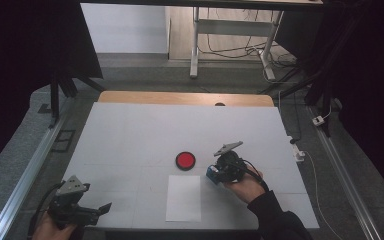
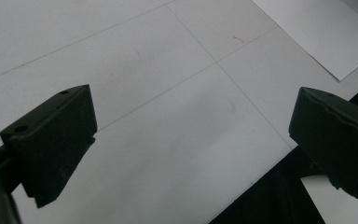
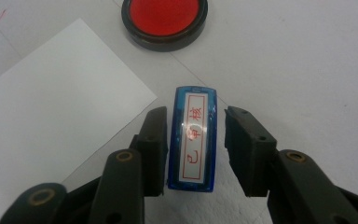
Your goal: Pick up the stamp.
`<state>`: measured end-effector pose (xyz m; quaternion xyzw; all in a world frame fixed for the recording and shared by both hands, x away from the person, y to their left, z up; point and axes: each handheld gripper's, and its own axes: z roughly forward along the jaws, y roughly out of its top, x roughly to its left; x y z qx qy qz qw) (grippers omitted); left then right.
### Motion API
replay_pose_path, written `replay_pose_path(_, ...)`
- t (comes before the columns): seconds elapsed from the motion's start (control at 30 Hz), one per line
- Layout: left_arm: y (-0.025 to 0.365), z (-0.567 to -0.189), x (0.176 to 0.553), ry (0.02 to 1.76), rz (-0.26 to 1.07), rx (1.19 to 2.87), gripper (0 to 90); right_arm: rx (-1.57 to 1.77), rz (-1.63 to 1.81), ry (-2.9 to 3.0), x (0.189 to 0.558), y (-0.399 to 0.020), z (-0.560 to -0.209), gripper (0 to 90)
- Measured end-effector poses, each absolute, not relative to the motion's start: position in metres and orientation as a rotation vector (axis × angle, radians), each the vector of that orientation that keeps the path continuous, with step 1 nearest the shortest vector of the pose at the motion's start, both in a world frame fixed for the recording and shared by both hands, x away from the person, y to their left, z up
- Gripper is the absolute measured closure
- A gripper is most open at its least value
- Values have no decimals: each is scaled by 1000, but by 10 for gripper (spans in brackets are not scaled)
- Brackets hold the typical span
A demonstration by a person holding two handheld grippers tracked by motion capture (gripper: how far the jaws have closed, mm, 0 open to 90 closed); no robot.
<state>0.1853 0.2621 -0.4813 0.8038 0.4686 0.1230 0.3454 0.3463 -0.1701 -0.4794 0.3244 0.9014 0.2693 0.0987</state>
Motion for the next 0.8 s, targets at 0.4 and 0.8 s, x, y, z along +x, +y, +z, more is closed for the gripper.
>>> replay_pose_path(0.4,262,-481,186,1215,317,2085,15,1002,809,2658,347,-170,-480,703)
replay_pose_path(0.8,262,-481,186,1214,315,2086,15,902,841,2685,344,-174,-472,704)
